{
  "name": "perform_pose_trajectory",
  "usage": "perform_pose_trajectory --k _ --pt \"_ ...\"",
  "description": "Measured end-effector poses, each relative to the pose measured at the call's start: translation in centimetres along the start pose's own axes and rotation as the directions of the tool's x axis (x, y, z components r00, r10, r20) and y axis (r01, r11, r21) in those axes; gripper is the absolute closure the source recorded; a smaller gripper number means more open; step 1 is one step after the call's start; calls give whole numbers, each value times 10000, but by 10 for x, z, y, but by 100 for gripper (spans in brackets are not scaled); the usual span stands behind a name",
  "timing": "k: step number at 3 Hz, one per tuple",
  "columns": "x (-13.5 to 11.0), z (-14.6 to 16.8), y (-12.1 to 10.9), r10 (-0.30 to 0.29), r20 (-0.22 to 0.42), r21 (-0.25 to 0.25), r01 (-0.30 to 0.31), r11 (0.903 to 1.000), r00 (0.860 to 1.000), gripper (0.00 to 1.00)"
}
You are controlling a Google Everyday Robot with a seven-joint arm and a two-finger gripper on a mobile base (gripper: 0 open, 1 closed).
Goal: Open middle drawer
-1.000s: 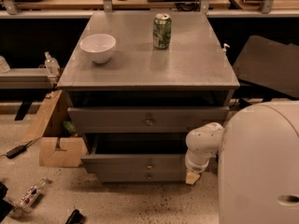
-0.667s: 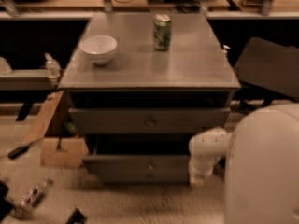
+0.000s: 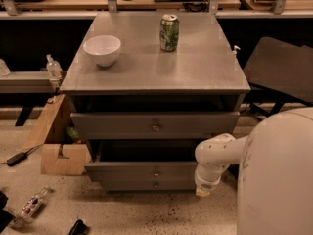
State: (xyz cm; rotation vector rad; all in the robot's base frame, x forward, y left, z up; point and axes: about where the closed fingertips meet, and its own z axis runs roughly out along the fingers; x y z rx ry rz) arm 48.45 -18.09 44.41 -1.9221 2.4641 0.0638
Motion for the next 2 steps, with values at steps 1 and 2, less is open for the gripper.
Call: perform_pose_trajectory --k 1,2 --pt "-8 -6 -9 -477 320 586 458 9972 9983 66" --pt "-24 -23 -28 -1380 628 1607 1265 9789 9884 43"
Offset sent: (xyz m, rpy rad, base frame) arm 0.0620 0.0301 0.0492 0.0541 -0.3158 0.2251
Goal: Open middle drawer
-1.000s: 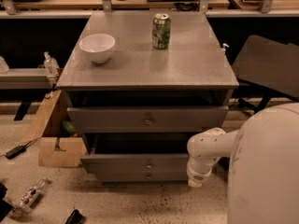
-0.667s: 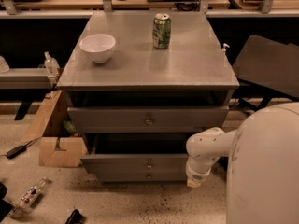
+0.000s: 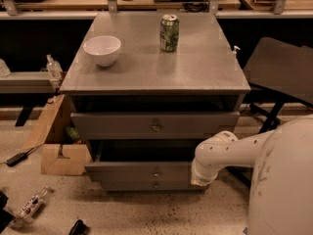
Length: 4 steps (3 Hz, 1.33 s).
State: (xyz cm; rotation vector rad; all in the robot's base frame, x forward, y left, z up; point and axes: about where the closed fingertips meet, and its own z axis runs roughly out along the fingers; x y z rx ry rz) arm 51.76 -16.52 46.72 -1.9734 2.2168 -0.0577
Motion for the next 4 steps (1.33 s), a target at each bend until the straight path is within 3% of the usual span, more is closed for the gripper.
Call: perform_pose_trajectory --k 2,3,4 --pt "-2 0 -2 -117 56 117 117 9999 9999 0" --pt "-12 53 -32 -657 756 -96 666 9977 9950 0" --pt "-12 50 -30 -623 732 -89 631 9980 9954 0"
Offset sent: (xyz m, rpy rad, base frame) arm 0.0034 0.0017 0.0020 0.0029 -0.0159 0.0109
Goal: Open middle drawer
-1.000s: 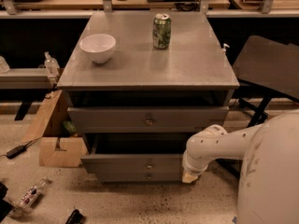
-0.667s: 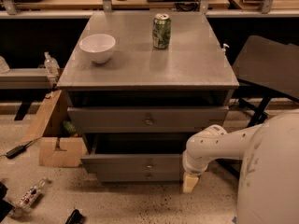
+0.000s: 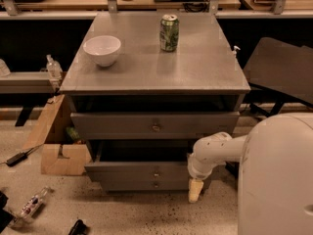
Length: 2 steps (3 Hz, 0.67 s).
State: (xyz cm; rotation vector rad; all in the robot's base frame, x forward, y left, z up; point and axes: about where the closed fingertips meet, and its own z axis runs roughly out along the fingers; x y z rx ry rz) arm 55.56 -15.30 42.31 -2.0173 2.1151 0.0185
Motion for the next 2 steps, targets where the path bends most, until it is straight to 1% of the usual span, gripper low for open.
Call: perform_pose_trajectory --k 1,2 --pt "-8 -5 -12 -291 -157 -64 290 9996 9995 0" --pt "-10 6 -15 -383 -199 -447 374 9983 9991 15"
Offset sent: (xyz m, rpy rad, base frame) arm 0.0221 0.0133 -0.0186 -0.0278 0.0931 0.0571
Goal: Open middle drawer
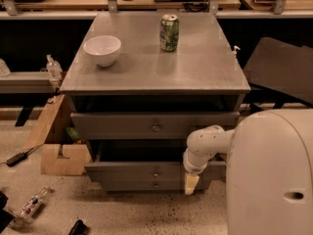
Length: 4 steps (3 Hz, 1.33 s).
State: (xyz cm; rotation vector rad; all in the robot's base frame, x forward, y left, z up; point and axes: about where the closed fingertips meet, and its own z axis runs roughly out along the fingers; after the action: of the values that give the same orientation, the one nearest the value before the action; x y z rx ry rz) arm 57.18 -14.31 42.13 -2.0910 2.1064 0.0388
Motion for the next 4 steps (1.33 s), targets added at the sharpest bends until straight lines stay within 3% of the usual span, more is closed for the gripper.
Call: perform_pose_trajectory --k 1,3,4 --pt "5 14 16 557 -21 -685 -558 9961 9984 46" --pt "6 13 27 826 -77 -882 -830 9926 9966 93" --pt "6 13 27 826 -77 -882 -830 9926 9966 100"
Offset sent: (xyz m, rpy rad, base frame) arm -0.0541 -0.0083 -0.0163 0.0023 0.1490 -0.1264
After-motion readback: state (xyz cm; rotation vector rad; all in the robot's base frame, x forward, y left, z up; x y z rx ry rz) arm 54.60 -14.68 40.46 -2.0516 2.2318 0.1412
